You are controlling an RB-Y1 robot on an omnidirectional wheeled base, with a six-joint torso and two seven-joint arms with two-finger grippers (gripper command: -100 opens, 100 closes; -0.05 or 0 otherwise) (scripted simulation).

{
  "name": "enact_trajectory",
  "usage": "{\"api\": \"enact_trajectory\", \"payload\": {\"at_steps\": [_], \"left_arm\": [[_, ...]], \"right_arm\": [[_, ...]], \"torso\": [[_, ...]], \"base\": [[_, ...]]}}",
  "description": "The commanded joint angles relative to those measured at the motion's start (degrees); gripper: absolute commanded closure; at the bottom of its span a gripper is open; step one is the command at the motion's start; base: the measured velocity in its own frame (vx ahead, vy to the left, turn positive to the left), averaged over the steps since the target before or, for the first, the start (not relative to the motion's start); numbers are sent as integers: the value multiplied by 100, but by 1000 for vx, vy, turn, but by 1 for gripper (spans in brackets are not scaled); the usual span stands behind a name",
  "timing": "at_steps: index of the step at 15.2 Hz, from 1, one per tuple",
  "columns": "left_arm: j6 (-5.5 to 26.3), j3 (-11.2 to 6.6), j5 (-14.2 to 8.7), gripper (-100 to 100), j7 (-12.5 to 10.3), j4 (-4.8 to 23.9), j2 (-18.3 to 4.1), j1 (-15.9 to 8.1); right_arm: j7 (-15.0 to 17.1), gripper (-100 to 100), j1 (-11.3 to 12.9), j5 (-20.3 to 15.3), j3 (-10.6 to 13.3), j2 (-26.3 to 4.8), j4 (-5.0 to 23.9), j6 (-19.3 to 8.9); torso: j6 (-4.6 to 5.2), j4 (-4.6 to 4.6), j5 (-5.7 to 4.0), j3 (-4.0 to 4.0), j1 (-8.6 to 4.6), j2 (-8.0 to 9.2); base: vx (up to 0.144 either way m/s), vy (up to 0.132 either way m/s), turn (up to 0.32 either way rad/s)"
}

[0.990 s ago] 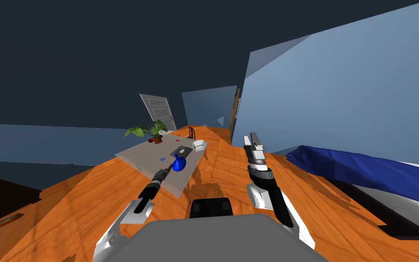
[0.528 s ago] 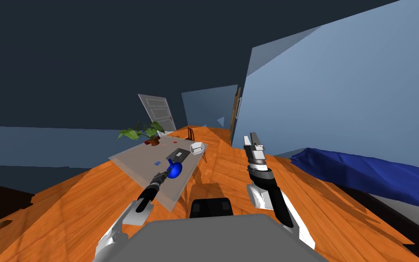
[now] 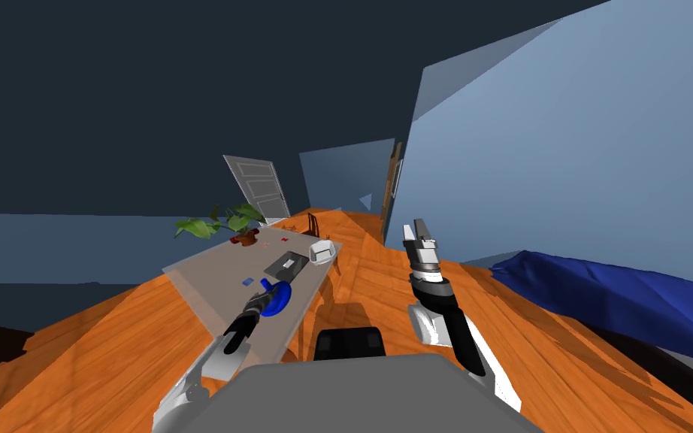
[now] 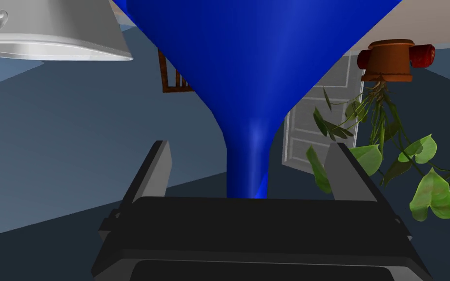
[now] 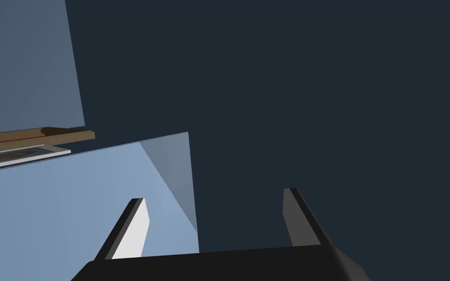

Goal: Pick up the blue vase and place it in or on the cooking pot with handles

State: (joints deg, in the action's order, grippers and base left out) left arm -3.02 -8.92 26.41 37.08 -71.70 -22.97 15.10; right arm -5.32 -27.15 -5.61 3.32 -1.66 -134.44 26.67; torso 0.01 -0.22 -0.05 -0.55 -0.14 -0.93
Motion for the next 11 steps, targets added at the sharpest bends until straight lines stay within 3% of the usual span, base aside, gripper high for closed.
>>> {"api": "enact_trajectory", "payload": {"at_steps": [1, 2, 3, 4, 9, 11], "left_arm": [[-164, -158, 66, -100, 103, 91, 172, -95], [-206, -198, 82, -100, 129, 114, 215, -119], [-119, -127, 53, -100, 73, 87, 139, -84], [-147, -142, 59, 100, 90, 97, 152, -94], [-151, -150, 57, 100, 89, 90, 145, -98], [-146, -29, -14, 100, -88, -70, -109, -81]], "right_arm": [[0, 0, 0, 0, 0, 0, 0, 0], [0, 0, 1, 0, 0, 0, 0, 0], [0, 0, 1, 0, -1, -1, 0, 0], [0, 0, 1, 0, -1, -1, 1, 0], [0, 0, 2, 0, 0, 0, 1, -1], [0, 0, 3, 0, 1, 0, 1, -1]], "torso": [[0, 0, 0, 0, 0, 0], [0, 5, 3, 13, 15, 21], [0, 9, 6, 22, 30, 37], [-1, 12, 7, 30, 32, 51], [5, 11, 16, 37, 28, 66], [14, 14, 14, 42, 10, 76]], "base": [[71, 25, 15], [54, 61, 7], [29, 37, -6], [14, 12, -4], [2, 2, 4], [-70, -112, -165]]}}
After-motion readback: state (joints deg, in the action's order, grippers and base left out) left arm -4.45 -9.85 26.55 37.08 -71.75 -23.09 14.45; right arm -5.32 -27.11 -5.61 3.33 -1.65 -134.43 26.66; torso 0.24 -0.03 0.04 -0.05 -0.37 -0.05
